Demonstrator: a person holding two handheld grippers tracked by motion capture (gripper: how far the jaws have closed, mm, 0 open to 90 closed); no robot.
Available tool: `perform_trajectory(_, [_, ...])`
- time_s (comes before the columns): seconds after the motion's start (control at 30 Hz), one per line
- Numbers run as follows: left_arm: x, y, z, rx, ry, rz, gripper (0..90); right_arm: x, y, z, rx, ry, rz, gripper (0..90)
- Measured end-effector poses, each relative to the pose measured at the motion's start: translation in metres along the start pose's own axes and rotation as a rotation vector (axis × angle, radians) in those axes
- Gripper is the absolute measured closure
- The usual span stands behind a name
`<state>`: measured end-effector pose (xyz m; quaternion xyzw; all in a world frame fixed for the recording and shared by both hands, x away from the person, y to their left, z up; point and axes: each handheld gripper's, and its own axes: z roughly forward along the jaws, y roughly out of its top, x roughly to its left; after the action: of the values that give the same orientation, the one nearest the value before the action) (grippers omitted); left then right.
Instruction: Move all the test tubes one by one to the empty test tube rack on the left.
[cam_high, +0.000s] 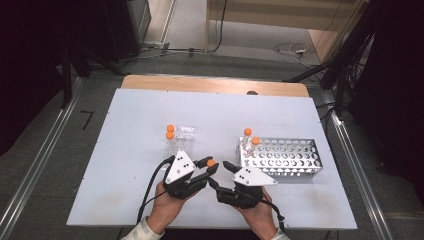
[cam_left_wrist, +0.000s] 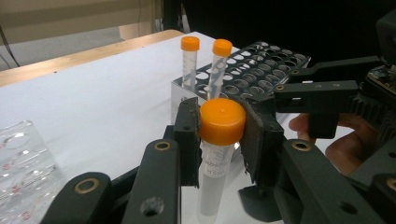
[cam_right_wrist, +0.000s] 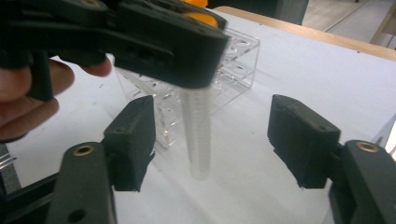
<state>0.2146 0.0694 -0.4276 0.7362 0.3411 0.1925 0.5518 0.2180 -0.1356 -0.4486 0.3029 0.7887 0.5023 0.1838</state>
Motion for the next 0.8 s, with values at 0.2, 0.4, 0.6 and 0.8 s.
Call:
perform_trajectory(0.2, [0.008,0.005,-0.009,-0.023,0.026,-0.022,70.1,-0.006,0.000,-0.005,0.002,-0.021,0.011,25.1])
perform_trajectory(0.4, [0.016,0.008,-0.017,-0.035,0.051,-0.045,70.1,-0.013,0.001,-0.011,-0.007,-0.036,0.018,23.6])
perform_trajectory(0.6, [0.021,0.012,-0.023,-0.052,0.063,-0.060,70.1,-0.017,0.001,-0.015,-0.016,-0.046,0.030,23.7])
perform_trajectory(0.8, [0.032,0.015,-0.031,-0.068,0.092,-0.076,70.1,-0.017,0.001,-0.015,-0.015,-0.050,0.030,23.8])
